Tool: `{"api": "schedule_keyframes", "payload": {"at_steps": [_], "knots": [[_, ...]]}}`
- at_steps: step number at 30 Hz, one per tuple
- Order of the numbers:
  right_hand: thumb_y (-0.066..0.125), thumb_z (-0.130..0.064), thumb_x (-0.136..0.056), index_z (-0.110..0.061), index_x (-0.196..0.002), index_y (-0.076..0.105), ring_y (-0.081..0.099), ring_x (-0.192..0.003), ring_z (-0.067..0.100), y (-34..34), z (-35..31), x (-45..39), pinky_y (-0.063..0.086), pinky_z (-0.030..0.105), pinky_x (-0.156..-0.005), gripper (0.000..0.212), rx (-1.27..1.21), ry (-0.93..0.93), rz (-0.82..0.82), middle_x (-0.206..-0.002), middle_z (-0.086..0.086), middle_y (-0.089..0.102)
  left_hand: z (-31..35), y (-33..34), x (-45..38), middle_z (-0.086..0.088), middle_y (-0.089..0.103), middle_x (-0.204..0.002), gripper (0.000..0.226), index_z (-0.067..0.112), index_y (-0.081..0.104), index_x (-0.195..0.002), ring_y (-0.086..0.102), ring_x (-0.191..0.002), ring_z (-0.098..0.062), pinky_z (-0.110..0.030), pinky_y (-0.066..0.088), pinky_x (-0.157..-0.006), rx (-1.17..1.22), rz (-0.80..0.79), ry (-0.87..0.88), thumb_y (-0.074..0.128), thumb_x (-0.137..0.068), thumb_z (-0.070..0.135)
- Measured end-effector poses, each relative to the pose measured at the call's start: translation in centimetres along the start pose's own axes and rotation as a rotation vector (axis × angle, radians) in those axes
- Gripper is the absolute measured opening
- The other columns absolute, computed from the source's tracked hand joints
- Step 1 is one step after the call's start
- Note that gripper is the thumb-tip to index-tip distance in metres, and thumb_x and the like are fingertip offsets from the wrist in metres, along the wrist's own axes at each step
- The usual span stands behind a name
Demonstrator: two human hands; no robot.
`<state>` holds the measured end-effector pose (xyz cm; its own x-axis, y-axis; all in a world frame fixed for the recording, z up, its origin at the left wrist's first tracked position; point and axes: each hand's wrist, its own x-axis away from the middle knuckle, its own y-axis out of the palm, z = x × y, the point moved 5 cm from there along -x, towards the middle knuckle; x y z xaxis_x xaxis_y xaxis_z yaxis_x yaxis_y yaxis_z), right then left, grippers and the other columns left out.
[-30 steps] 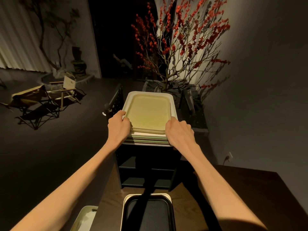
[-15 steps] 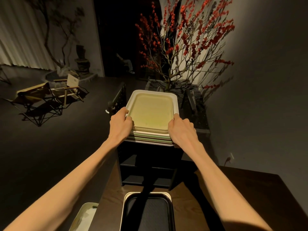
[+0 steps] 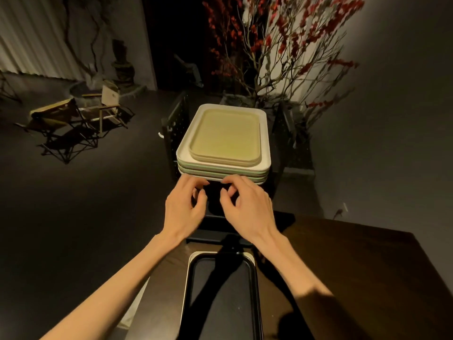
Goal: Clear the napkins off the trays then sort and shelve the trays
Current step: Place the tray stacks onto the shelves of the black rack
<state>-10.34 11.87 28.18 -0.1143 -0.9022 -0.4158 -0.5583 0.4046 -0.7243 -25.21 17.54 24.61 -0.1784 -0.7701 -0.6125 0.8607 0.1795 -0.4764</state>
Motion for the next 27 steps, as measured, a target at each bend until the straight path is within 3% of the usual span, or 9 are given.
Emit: {"api": "schedule_keyframes", "payload": {"at_steps": [6,9,13,15,17,20,23,27], "knots": [[0.054,-0.041,-0.091,-0.036,-0.113,0.059,0.065,-0.068,0.006,7.4,7.4,4.8,0.058,0.036,-0.07,0.023,-0.192,0.207,-0.246,-0.089,-0.016,0.064,-5.4,3.7,7.8,0.01,0.059,-0.096,0.019,0.02,0.063,-0.104,0.054,-0.074,-0.004,-0.021,0.044,-0.068,-0.042,-0.228,-0.201,0.056,-0.087,0.015],[0.057,-0.036,-0.092,-0.032,-0.112,0.061,0.064,-0.074,0.004,10.3,12.2,8.1,0.055,0.03,-0.074,0.021,-0.224,0.371,-0.33,-0.086,-0.015,0.065,-9.9,5.4,13.0,0.007,0.058,-0.097,0.017,0.022,0.063,-0.101,0.056,-0.076,-0.008,-0.029,0.048,-0.072,-0.112,-0.384,-0.399,0.059,-0.087,0.014],[0.063,-0.013,-0.089,-0.013,-0.11,0.064,0.062,-0.075,0.017,14.7,19.4,14.3,0.053,0.036,-0.08,0.021,-0.175,0.647,-0.413,-0.086,-0.002,0.066,-14.9,7.0,21.2,0.0,0.054,-0.101,0.025,0.022,0.063,-0.106,0.062,-0.089,-0.022,-0.035,0.051,-0.083,-0.193,-0.65,-0.691,0.056,-0.084,0.013],[0.067,-0.002,-0.084,0.0,-0.104,0.064,0.064,-0.071,0.025,17.5,23.0,18.6,0.054,0.035,-0.075,0.02,-0.118,0.667,-0.401,-0.085,0.001,0.07,-16.4,7.3,25.2,-0.004,0.055,-0.107,0.03,0.016,0.064,-0.113,0.064,-0.094,-0.027,-0.033,0.051,-0.087,-0.214,-0.725,-0.814,0.056,-0.084,0.011],[0.069,0.0,-0.078,0.007,-0.103,0.063,0.064,-0.074,0.025,19.7,25.5,22.7,0.053,0.034,-0.074,0.026,-0.058,0.707,-0.368,-0.089,-0.01,0.07,-17.6,7.5,28.8,-0.006,0.059,-0.108,0.029,0.012,0.064,-0.112,0.065,-0.094,-0.028,-0.033,0.053,-0.085,-0.181,-0.742,-0.945,0.06,-0.083,0.01],[0.067,-0.006,-0.081,0.0,-0.119,0.058,0.062,-0.103,0.03,21.4,27.1,27.1,0.051,0.04,-0.092,0.04,-0.098,0.945,-0.437,-0.112,0.011,0.063,-19.5,7.9,33.4,-0.011,0.063,-0.108,0.027,0.015,0.063,-0.106,0.066,-0.093,-0.028,-0.039,0.055,-0.087,-0.148,-0.764,-1.076,0.062,-0.08,0.013],[0.066,-0.011,-0.077,-0.009,-0.119,0.058,0.067,-0.097,0.029,21.4,26.3,28.9,0.054,0.032,-0.082,0.042,-0.103,0.991,-0.479,-0.104,0.011,0.068,-19.5,8.5,35.4,-0.009,0.067,-0.102,0.023,0.015,0.061,-0.103,0.066,-0.092,-0.028,-0.038,0.055,-0.086,-0.133,-0.757,-1.158,0.06,-0.08,0.013],[0.062,-0.009,-0.081,-0.009,-0.123,0.055,0.065,-0.086,0.023,21.2,26.1,29.5,0.046,0.023,-0.072,0.042,-0.079,1.021,-0.498,-0.1,0.006,0.066,-18.4,9.2,36.4,-0.011,0.065,-0.109,0.042,0.011,0.051,-0.128,0.064,-0.097,-0.029,-0.03,0.051,-0.084,-0.068,-0.726,-1.294,0.061,-0.088,0.011]]}}
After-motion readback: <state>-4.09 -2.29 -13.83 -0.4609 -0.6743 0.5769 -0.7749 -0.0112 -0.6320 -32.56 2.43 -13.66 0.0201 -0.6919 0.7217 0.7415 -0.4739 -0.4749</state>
